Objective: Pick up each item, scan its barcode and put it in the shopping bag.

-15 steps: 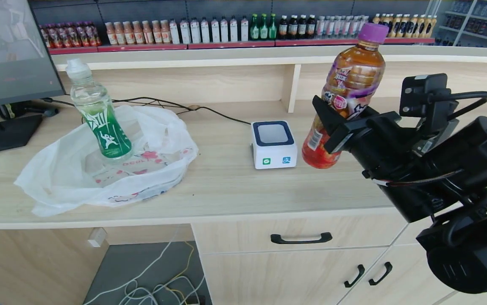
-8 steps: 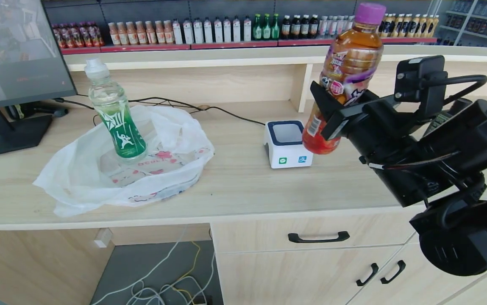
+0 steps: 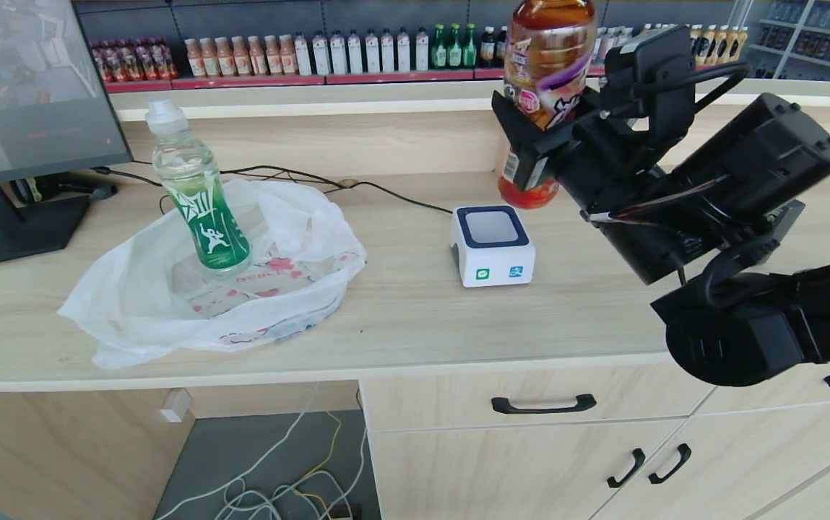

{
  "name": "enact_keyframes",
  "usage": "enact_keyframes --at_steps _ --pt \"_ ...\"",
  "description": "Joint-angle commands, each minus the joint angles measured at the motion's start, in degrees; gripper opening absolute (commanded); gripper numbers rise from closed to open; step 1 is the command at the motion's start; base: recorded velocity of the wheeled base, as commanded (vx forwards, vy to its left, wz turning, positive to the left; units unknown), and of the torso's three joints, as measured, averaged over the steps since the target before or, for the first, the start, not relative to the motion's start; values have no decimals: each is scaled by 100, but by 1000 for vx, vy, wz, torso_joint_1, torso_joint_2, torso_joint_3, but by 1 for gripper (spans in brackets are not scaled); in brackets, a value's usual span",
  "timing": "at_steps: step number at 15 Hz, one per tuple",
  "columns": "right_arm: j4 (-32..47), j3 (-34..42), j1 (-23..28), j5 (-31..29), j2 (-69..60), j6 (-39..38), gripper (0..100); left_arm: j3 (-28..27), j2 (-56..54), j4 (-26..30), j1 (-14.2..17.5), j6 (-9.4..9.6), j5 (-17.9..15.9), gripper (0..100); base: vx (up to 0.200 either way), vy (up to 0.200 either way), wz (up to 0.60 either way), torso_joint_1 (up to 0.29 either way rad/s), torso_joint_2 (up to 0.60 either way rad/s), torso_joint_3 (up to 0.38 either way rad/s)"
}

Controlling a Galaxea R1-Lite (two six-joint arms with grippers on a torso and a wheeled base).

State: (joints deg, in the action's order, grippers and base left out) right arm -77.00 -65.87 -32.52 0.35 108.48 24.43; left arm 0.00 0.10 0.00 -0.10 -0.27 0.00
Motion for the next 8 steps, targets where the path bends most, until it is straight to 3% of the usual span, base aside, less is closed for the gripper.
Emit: enact_keyframes --at_steps 1,3,4,8 --pt "-8 -269 36 35 402 290 0 0 -1 0 1 -8 0 100 0 0 0 0 0 0" --pt "-17 -295 53 211 533 528 0 0 -1 0 1 -8 0 100 0 0 0 0 0 0" --pt "-44 -295 150 747 621 853 0 0 -1 0 1 -8 0 100 0 0 0 0 0 0" --pt "-44 -322 387 1582 744 1301 0 0 -1 0 1 0 0 100 0 0 0 0 0 0"
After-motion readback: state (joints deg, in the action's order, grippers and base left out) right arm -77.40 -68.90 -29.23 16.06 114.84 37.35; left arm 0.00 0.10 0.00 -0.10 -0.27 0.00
